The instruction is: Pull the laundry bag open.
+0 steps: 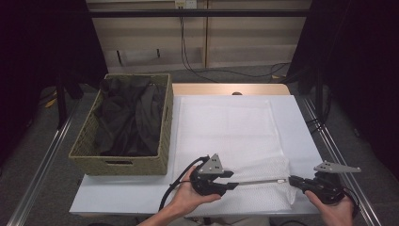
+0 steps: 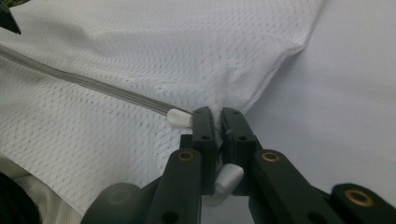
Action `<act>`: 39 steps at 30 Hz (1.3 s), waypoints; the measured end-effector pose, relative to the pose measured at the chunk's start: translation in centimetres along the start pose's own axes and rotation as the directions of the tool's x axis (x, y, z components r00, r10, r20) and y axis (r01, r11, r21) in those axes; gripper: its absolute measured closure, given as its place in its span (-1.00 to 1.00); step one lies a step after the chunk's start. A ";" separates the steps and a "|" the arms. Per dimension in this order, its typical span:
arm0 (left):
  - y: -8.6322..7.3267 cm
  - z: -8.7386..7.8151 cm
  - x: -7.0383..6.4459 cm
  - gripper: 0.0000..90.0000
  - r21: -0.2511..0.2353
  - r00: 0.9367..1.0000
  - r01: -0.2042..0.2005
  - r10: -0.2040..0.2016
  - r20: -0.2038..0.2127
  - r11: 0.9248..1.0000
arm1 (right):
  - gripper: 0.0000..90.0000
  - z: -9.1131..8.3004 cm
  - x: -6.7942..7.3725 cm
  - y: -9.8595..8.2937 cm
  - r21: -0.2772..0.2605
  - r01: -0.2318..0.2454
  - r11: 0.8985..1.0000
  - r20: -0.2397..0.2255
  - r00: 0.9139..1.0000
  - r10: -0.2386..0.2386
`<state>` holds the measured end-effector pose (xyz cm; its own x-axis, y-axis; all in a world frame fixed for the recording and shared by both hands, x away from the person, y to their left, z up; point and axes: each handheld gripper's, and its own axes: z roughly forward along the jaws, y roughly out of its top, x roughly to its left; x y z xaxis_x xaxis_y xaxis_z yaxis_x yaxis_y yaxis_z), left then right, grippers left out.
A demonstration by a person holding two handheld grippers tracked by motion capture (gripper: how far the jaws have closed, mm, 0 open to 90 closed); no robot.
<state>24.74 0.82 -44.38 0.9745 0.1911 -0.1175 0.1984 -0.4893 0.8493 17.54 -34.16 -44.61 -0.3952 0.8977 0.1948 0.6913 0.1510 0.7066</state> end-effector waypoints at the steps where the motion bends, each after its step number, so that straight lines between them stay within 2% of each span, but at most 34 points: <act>1: 0.2 0.3 -0.1 0.36 -0.003 1.000 -0.003 0.003 0.014 1.000 | 0.89 -0.1 0.1 0.0 0.002 -0.006 1.000 0.001 1.000 0.006; 6: 1.0 1.4 -0.4 0.44 -0.005 0.999 -0.008 0.008 0.045 1.000 | 0.90 -0.6 0.6 0.5 -0.010 0.021 1.000 0.005 1.000 -0.021; 9: 1.4 2.3 -0.4 0.47 -0.007 0.998 -0.031 0.031 0.061 1.000 | 0.90 -1.0 0.6 1.0 -0.023 0.021 1.000 0.001 1.000 -0.021; 12: 1.8 2.8 -0.4 0.51 0.005 0.997 -0.046 0.045 0.059 0.999 | 0.90 -1.6 0.5 1.8 -0.047 0.020 0.999 0.000 1.000 -0.020; 15: 2.3 3.1 -0.3 0.54 -0.018 0.997 -0.037 0.038 0.061 0.999 | 0.90 -1.8 0.5 2.8 -0.072 0.020 0.997 0.004 1.000 -0.020; 17: 2.9 3.1 -0.1 0.63 -0.025 0.998 -0.032 0.033 0.058 0.999 | 0.90 -1.9 0.5 3.5 -0.080 0.025 0.997 0.011 1.000 -0.024; 18: 3.1 3.2 -0.1 0.69 -0.033 0.999 -0.025 0.026 0.043 0.999 | 0.90 -1.9 0.5 3.9 -0.082 0.032 0.996 0.010 0.999 -0.031; 22: 4.1 3.6 0.2 0.73 -0.047 0.998 -0.027 0.030 0.059 0.999 | 0.90 -1.9 0.8 5.2 -0.104 0.031 0.994 0.007 1.000 -0.031; 24: 4.5 3.7 0.3 0.74 -0.059 0.998 -0.027 0.031 0.064 0.998 | 0.90 -1.8 1.1 5.6 -0.103 0.048 0.993 0.022 0.999 -0.046; 25: 4.5 3.8 0.3 0.75 -0.079 0.997 -0.013 0.019 0.072 0.997 | 0.90 -1.7 1.1 5.6 -0.115 0.040 0.993 0.018 0.999 -0.038; 27: 4.5 4.0 0.3 0.78 -0.079 0.997 -0.024 0.030 0.078 0.997 | 0.90 -1.6 1.2 5.3 -0.145 0.035 0.989 0.009 0.999 -0.034; 28: 4.5 4.3 0.3 0.81 -0.083 0.997 -0.020 0.027 0.077 0.996 | 0.90 -1.3 1.4 5.1 -0.132 0.036 0.991 0.001 0.999 -0.036; 29: 4.5 4.5 0.3 0.80 -0.067 0.997 -0.028 0.033 0.073 0.997 | 0.90 -1.2 1.5 5.0 -0.127 0.042 0.991 -0.002 0.999 -0.043; 32: 4.4 5.2 0.5 0.75 -0.064 0.997 -0.007 0.012 0.073 0.998 | 0.91 -1.1 1.7 4.7 -0.125 0.050 0.991 -0.009 0.999 -0.051; 34: 4.4 5.9 0.4 0.73 -0.064 0.997 -0.007 0.011 0.070 0.998 | 0.91 -1.3 1.7 4.8 -0.132 0.045 0.990 -0.012 0.999 -0.047; 35: 4.4 6.1 0.4 0.73 -0.082 0.997 0.010 -0.003 0.084 0.997 | 0.91 -1.4 1.7 4.8 -0.134 0.044 0.990 -0.013 0.999 -0.046; 36: 4.5 6.3 0.4 0.73 -0.081 0.997 0.015 -0.008 0.080 0.997 | 0.91 -1.4 1.8 4.8 -0.138 0.045 0.989 -0.013 0.999 -0.047; 39: 4.9 6.7 0.4 0.76 -0.070 0.998 0.003 0.002 0.066 0.998 | 0.91 -1.5 2.1 4.7 -0.143 0.054 0.988 -0.017 0.998 -0.057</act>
<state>26.80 -7.15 -43.73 0.9797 0.1333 -0.1496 0.1931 -0.4277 0.8831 19.07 -32.22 -39.82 -0.4444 0.8804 0.1654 0.5749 0.1386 0.8064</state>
